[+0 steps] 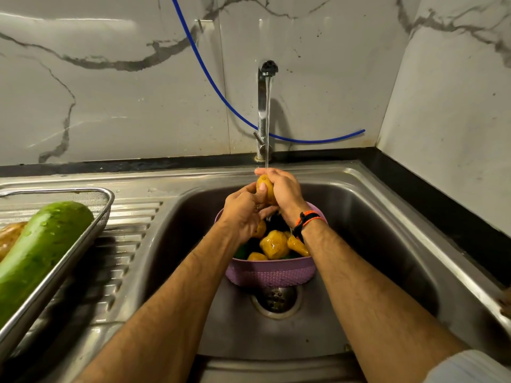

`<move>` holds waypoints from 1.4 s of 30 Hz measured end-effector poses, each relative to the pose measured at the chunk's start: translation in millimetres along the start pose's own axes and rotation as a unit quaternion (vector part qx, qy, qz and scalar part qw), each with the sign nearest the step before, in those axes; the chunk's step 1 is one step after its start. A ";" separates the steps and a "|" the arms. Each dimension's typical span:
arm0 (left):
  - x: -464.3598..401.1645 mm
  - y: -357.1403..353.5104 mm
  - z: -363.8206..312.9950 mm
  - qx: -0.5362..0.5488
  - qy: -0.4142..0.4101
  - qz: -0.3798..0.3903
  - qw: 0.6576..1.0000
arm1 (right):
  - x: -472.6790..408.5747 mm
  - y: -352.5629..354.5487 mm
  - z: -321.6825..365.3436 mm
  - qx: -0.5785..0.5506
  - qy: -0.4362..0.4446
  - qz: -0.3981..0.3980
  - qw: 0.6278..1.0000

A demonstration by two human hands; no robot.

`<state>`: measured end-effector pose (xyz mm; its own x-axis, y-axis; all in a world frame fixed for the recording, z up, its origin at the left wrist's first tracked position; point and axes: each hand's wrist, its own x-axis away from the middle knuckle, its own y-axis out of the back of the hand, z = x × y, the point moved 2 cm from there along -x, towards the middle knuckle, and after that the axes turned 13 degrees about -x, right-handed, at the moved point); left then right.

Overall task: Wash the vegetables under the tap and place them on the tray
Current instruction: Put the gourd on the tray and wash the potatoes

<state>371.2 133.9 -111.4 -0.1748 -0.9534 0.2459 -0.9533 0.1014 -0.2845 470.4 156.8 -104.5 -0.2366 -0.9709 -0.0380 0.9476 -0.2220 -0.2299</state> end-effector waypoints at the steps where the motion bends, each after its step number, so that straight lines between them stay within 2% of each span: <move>1: 0.9 -0.9 1.0 -0.004 0.006 0.009 1.000 | 0.8 -0.4 0.3 0.011 0.000 0.000 1.000; 4: 2.4 -5.5 2.9 -0.013 -0.011 0.015 1.000 | 0.7 -4.0 -2.3 0.034 -0.015 -0.016 0.999; 7: 0.0 -7.7 6.1 -0.008 -0.056 -0.032 0.998 | -0.2 -9.8 -7.2 0.067 -0.013 -0.046 0.997; 10: -5.8 -4.3 8.0 -0.063 -0.095 -0.075 0.991 | 1.6 -19.1 -8.3 0.094 0.003 -0.047 0.994; 12: -5.3 -0.6 6.1 -0.087 -0.090 -0.050 0.991 | 1.0 -19.1 -6.2 0.088 -0.034 -0.063 0.994; 15: -3.6 1.5 2.3 -0.090 -0.074 0.023 0.993 | -0.3 -10.4 -2.2 -0.014 -0.089 -0.063 0.994; 17: -4.5 -2.2 1.2 -0.087 -0.087 -0.011 0.992 | -1.3 -10.9 -2.7 -0.038 -0.065 -0.051 0.996; 19: -5.0 -6.3 2.8 -0.079 -0.101 -0.076 0.989 | 1.1 -18.5 -5.2 -0.003 -0.009 -0.049 0.999; 20: -4.6 -7.9 3.9 -0.075 -0.104 -0.084 0.988 | 3.5 -22.9 -5.4 0.018 0.012 -0.052 0.998; 22: -5.4 -5.1 4.8 -0.066 -0.089 -0.048 0.993 | 4.2 -23.2 -1.9 0.040 0.000 -0.070 0.997; 25: -2.4 1.2 1.2 -0.059 -0.056 0.016 0.997 | 4.2 -12.0 3.3 -0.008 -0.054 -0.049 0.997; 27: -1.2 -3.4 -0.5 -0.044 -0.066 -0.013 0.997 | 4.0 -13.1 2.0 -0.016 -0.048 -0.035 0.998; 30: -0.1 -8.5 1.3 -0.039 -0.086 -0.077 0.993 | 6.2 -23.7 -3.8 0.037 0.005 -0.048 0.998; 32: -1.1 -5.1 2.5 -0.051 -0.080 -0.037 0.995 | 6.9 -21.6 1.0 0.060 -0.011 -0.069 0.996; 35: 4.1 -1.4 0.1 -0.067 -0.053 0.048 0.995 | 6.3 -7.4 5.4 -0.010 -0.064 -0.053 0.996; 36: 3.5 -3.2 -0.7 -0.067 -0.055 0.039 0.995 | 7.1 -6.1 6.9 -0.028 -0.059 -0.046 0.997; 40: -1.7 -13.0 2.3 -0.035 -0.091 -0.056 0.994 | 3.8 -18.5 -2.9 0.071 0.018 -0.066 0.995; 42: -4.0 -8.4 4.7 -0.040 -0.080 -0.024 0.996 | 3.4 -19.4 -0.7 0.095 -0.008 -0.087 0.992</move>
<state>381.1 135.6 -114.4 -0.0933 -0.9900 0.1058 -0.9774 0.0709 -0.1992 451.1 157.9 -100.9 -0.3986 -0.9171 0.0013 0.9162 -0.3982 -0.0439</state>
